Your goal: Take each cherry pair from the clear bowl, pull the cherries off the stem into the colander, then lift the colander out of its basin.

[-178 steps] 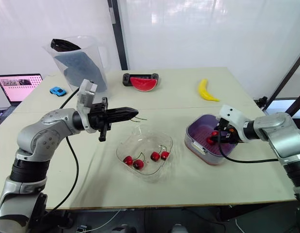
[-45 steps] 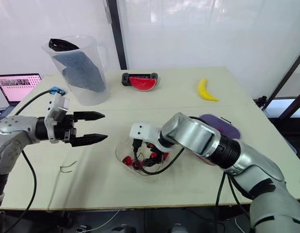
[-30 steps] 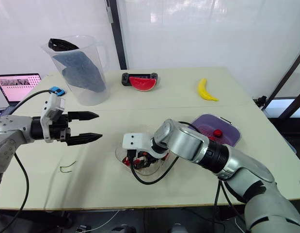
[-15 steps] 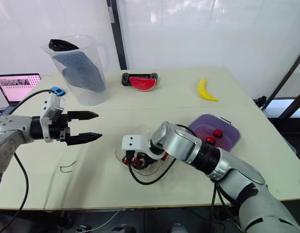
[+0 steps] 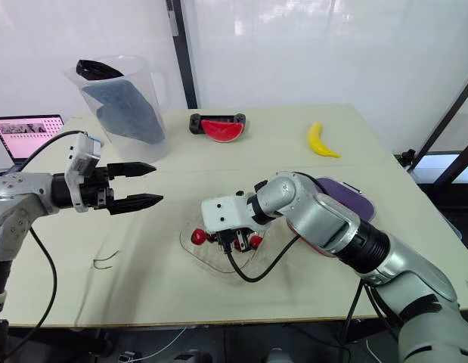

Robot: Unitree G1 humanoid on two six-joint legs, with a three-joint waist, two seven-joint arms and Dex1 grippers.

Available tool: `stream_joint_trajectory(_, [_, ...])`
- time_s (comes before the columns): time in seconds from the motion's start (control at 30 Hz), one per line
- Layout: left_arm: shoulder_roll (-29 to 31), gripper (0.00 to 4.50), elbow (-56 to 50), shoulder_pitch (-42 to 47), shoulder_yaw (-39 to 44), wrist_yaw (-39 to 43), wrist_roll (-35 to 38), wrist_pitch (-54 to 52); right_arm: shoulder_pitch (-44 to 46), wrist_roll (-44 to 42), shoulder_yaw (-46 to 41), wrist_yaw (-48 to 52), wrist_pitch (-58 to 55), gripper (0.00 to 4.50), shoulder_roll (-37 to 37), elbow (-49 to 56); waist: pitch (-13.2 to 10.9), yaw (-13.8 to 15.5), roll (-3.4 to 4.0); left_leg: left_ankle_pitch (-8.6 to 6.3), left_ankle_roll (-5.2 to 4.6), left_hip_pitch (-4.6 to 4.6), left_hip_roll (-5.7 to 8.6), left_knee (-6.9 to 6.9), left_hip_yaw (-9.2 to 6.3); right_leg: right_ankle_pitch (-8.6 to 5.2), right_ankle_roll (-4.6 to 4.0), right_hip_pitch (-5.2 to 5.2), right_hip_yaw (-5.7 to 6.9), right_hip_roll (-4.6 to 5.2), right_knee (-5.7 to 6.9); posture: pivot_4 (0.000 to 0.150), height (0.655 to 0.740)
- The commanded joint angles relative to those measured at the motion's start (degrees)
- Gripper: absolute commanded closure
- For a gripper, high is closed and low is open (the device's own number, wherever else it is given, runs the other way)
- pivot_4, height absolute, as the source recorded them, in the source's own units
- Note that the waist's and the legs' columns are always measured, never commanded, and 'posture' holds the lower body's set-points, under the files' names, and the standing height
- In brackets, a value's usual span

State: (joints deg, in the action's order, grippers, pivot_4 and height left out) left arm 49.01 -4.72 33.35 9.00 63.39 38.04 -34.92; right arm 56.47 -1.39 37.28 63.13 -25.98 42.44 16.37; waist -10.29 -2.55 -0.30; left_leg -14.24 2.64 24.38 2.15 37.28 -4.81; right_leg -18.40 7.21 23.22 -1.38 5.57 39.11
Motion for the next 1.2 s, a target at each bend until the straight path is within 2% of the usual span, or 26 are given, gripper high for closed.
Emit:
stream_joint_trajectory(0.03, [-3.84, 0.00, -2.46, 4.33, 3.78, -5.61, 7.01, -5.56, 0.97, 7.69, -4.47, -4.43, 10.10, 3.79, 1.31, -0.65, 0.00, 0.13, -0.02, 0.00, 0.00, 0.00, 0.00, 0.01, -0.01, 0.00, 0.00, -0.01, 0.00, 0.00, 0.00, 0.150, 0.7400])
stream_joint_trajectory(0.1, [-6.70, 0.00, -2.89, 6.73, 3.74, -8.48, 9.52, -8.56, 1.24, 14.65, -4.56, -9.64, 17.76, 3.79, 0.96, -2.80, 0.01, 0.22, -0.06, 0.01, 0.02, 0.01, 0.01, 0.07, -0.02, 0.00, 0.00, -0.05, 0.01, 0.02, 0.00, 0.150, 0.7400])
stream_joint_trajectory(0.23, [-10.35, 0.00, -1.43, 10.10, 3.89, -12.28, 11.15, -10.83, 0.57, 23.60, -4.70, -15.39, 24.21, 3.79, -0.56, -5.20, 0.01, 0.00, -0.06, 0.22, 0.38, 0.01, 0.02, 0.06, 0.00, 0.00, 0.00, -0.04, -0.01, 0.02, 0.01, 0.150, 0.7400])
stream_joint_trajectory(0.37, [-12.33, 0.00, -0.78, 10.76, 1.58, -12.37, 9.50, -9.84, -0.71, 36.36, -4.26, -24.98, 33.44, 3.79, -0.16, -7.97, 0.01, -0.04, -0.06, 0.25, 0.44, 0.00, 0.02, 0.02, 0.02, 0.00, 0.00, 0.01, -0.03, 0.01, 0.03, 0.150, 0.7400])
stream_joint_trajectory(0.57, [-15.60, 0.00, 1.04, 12.22, -0.75, -13.14, 7.05, -8.50, -1.07, 43.20, -6.76, -30.50, 39.68, 3.79, -1.49, -8.57, 0.01, 0.14, -0.07, 0.30, 0.53, 0.01, 0.04, 0.02, 0.02, 0.00, 0.00, -0.02, -0.03, 0.01, 0.01, 0.150, 0.7400])
stream_joint_trajectory(0.87, [-18.71, 0.00, 3.84, 16.01, -2.86, -14.82, 2.77, -6.20, -1.72, 44.54, -8.84, -28.10, 43.13, 3.79, -3.57, -7.06, 0.01, -0.01, -0.07, 0.31, 0.54, -0.01, 0.04, 0.00, 0.02, 0.00, 0.00, -0.03, -0.03, 0.01, 0.00, 0.150, 0.7400])
stream_joint_trajectory(0.9, [-18.93, 0.54, 3.95, 16.40, -2.82, -14.99, 2.76, -6.28, -1.80, 44.40, -9.20, -27.59, 43.06, 3.83, -3.96, -6.65, 0.01, 0.02, -0.07, 0.31, 0.54, -0.01, 0.04, 0.00, 0.02, 0.00, 0.00, -0.03, -0.03, 0.01, 0.00, 0.150, 0.7400])
stream_joint_trajectory(0.97, [-18.87, 1.23, 3.71, 16.41, -3.25, -14.33, 2.55, -6.40, -1.89, 44.59, -9.86, -27.01, 43.20, 3.83, -4.39, -6.66, 0.01, -0.02, -0.07, 0.31, 0.54, 0.00, 0.04, 0.00, 0.01, 0.00, 0.00, -0.04, -0.03, 0.01, 0.00, 0.150, 0.7400])
stream_joint_trajectory(1.17, [-18.99, 4.48, 4.47, 15.78, -4.19, -14.04, -0.27, -4.52, -1.73, 44.23, -11.27, -25.12, 43.25, 3.83, -5.67, -6.00, 0.01, -0.01, -0.07, 0.31, 0.55, -0.01, 0.05, 0.01, 0.01, 0.00, 0.00, -0.05, -0.03, 0.01, 0.00, 0.150, 0.7400])
stream_joint_trajectory(1.2, [-19.21, 4.48, 4.39, 15.76, -3.88, -14.00, 0.02, -4.72, -1.60, 44.21, -11.49, -24.85, 43.30, 3.83, -5.91, -5.93, 0.01, -0.03, -0.07, 0.31, 0.55, -0.01, 0.05, 0.00, 0.01, 0.00, 0.00, -0.04, -0.03, 0.01, 0.00, 0.150, 0.7400])
